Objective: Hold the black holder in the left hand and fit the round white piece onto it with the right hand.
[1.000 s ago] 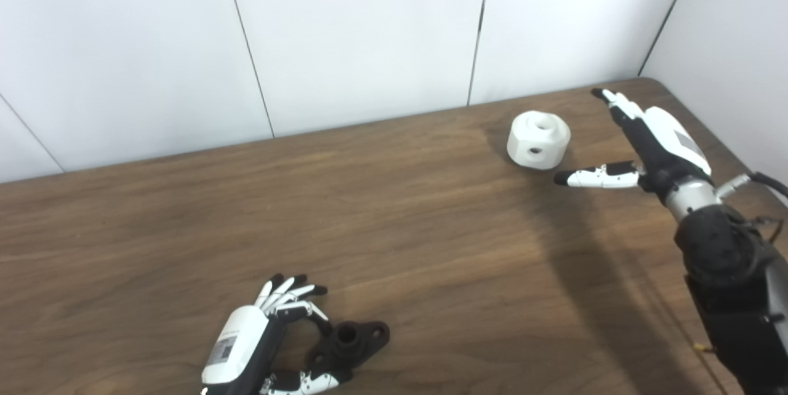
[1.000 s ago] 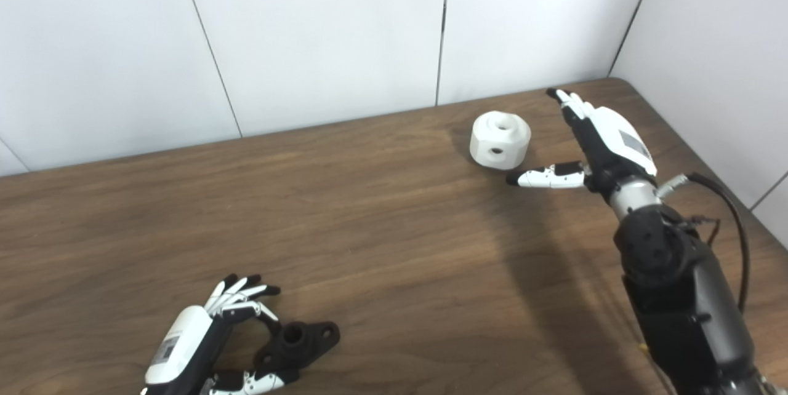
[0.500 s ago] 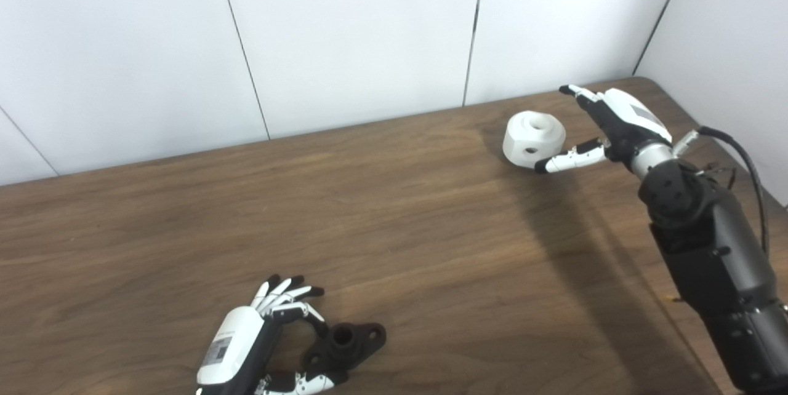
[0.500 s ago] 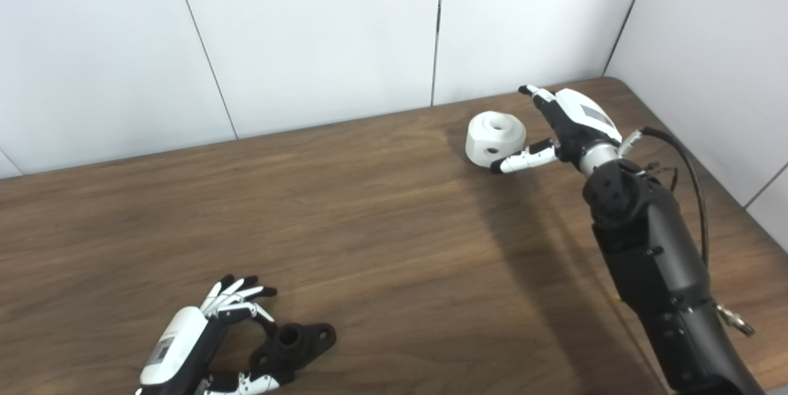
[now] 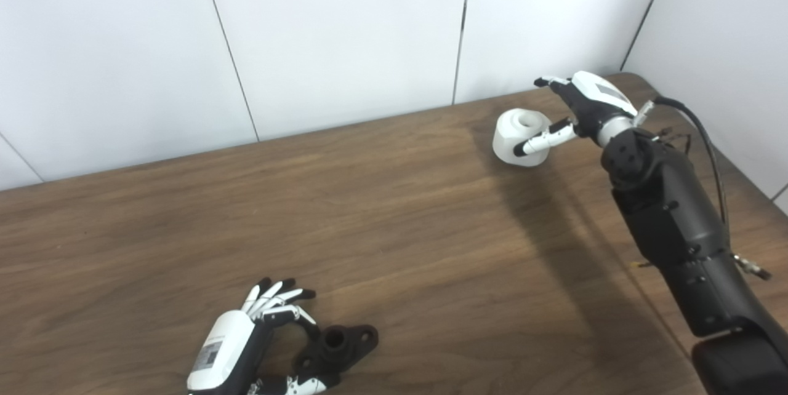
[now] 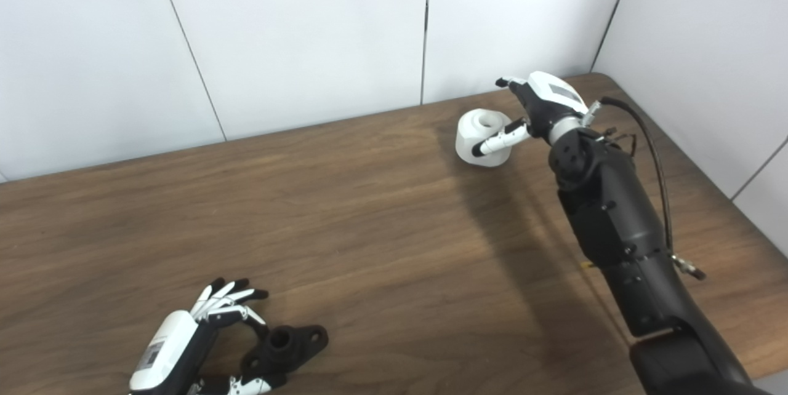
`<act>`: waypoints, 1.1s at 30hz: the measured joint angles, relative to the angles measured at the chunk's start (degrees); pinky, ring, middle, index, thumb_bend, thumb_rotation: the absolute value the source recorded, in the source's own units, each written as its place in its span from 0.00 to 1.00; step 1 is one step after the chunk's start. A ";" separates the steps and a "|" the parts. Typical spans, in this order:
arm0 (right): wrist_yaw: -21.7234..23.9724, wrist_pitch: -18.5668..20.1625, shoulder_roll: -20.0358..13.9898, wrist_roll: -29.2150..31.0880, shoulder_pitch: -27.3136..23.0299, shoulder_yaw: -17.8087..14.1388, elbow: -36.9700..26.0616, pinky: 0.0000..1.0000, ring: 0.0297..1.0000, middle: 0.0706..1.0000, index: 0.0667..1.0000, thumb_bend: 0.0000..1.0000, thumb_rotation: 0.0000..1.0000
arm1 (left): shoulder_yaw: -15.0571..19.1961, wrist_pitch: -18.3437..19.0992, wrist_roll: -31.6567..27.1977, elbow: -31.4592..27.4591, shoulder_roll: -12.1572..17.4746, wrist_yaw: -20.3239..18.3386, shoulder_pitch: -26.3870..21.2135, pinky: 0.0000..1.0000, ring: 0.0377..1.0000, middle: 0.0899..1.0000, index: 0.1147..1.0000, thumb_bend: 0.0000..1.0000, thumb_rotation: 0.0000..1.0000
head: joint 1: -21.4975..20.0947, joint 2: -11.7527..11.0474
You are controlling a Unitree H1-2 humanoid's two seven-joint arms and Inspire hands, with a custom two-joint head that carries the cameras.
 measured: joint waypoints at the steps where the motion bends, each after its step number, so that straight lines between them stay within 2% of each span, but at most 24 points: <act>1: 0.00 0.00 0.24 -0.06 -0.22 0.01 0.34 0.96 1.00 0.93 0.86 0.82 0.32 | 0.02 0.00 0.00 0.00 0.01 -0.01 0.00 1.00 0.92 0.80 0.42 0.52 0.05 | 0.00 0.00; 12: -0.05 0.00 1.46 -1.63 -0.60 0.25 2.23 0.95 1.00 0.90 0.79 0.82 0.30 | 0.32 0.76 0.13 -0.81 0.04 -1.28 0.03 1.00 0.92 0.80 0.42 0.52 0.05 | -0.97 -0.18; 17: -0.07 0.01 1.41 -1.65 -0.62 0.95 3.77 0.91 0.99 0.87 0.74 0.81 0.28 | 0.40 0.91 0.20 -1.02 0.05 -1.39 0.08 1.00 0.91 0.80 0.42 0.52 0.05 | -0.79 -0.09; 33: -0.01 0.01 0.97 -1.33 -1.01 1.77 3.76 0.88 0.98 0.84 0.71 0.78 0.26 | 0.44 1.66 0.35 -1.55 0.05 -1.70 0.14 1.00 0.91 0.80 0.42 0.52 0.05 | -0.35 0.17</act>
